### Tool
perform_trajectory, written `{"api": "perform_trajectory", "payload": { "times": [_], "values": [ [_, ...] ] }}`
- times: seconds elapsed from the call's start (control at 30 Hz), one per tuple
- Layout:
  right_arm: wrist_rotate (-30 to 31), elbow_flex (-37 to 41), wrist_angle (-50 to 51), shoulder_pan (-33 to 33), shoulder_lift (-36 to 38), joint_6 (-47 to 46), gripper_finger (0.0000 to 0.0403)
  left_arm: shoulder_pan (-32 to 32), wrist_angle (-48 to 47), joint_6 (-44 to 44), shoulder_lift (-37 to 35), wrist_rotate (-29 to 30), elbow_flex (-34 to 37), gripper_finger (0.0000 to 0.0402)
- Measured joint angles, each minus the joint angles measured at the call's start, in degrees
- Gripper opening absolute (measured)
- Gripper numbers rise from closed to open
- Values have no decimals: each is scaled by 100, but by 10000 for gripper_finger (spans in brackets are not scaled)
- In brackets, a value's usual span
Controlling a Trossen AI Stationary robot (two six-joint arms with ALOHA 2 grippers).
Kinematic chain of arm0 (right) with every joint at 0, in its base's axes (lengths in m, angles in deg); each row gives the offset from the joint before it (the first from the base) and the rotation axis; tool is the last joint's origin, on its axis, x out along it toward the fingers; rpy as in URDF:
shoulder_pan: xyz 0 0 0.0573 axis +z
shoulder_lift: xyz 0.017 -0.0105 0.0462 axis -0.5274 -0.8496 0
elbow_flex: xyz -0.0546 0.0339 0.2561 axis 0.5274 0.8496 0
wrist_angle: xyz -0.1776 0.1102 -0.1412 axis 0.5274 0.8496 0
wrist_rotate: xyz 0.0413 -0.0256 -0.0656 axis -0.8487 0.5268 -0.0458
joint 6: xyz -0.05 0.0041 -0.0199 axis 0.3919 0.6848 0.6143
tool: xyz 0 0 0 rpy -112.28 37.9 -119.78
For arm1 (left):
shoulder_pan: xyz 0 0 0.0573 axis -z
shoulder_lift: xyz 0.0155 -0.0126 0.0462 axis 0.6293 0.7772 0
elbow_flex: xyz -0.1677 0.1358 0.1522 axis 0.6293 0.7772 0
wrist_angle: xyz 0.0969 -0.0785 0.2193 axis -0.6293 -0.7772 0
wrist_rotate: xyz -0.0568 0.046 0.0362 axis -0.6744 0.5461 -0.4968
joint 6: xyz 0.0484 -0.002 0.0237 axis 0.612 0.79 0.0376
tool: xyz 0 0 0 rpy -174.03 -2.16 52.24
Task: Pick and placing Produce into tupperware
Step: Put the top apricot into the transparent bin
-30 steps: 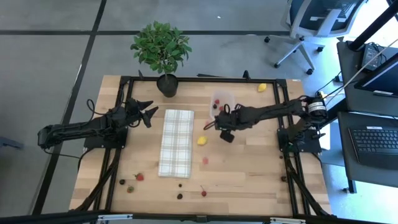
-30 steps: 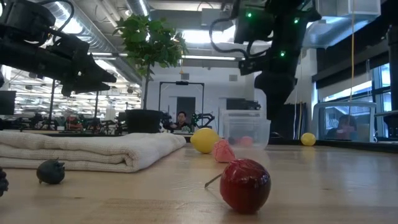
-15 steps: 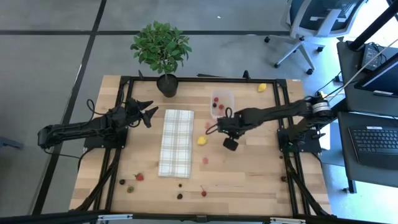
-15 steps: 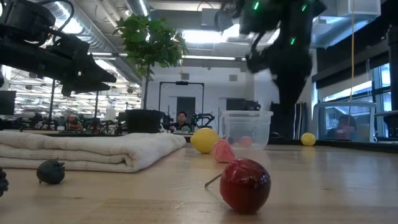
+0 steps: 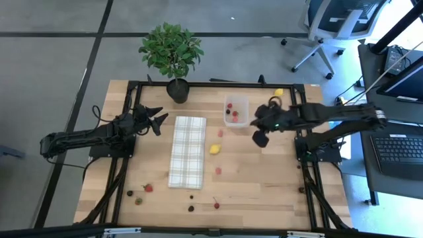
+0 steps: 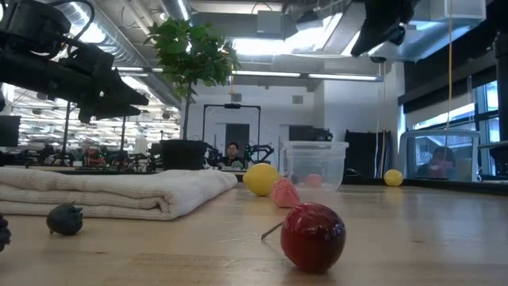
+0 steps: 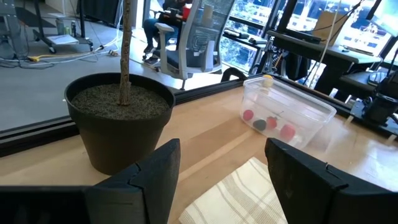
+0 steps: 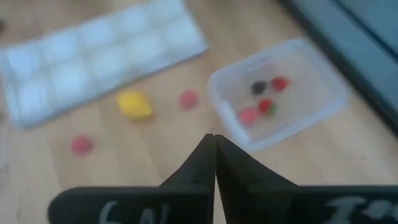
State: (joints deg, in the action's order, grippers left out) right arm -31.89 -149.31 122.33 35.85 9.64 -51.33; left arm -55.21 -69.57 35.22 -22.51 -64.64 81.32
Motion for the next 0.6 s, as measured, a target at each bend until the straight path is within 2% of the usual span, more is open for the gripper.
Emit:
{"api": "perform_trajectory", "payload": {
  "times": [0.17,0.23,0.43,0.6],
  "values": [
    [613,0,319,-277,424,-995,45,0,1,-8,0,0,0,228],
    [815,0,324,-377,507,-859,53,-1,3,-9,-1,0,0,228],
    [822,2,334,-471,519,-417,75,-1,54,-168,0,5,0,228],
    [817,2,422,-471,454,-351,141,-2,80,-149,-2,59,0,228]
  ]
}}
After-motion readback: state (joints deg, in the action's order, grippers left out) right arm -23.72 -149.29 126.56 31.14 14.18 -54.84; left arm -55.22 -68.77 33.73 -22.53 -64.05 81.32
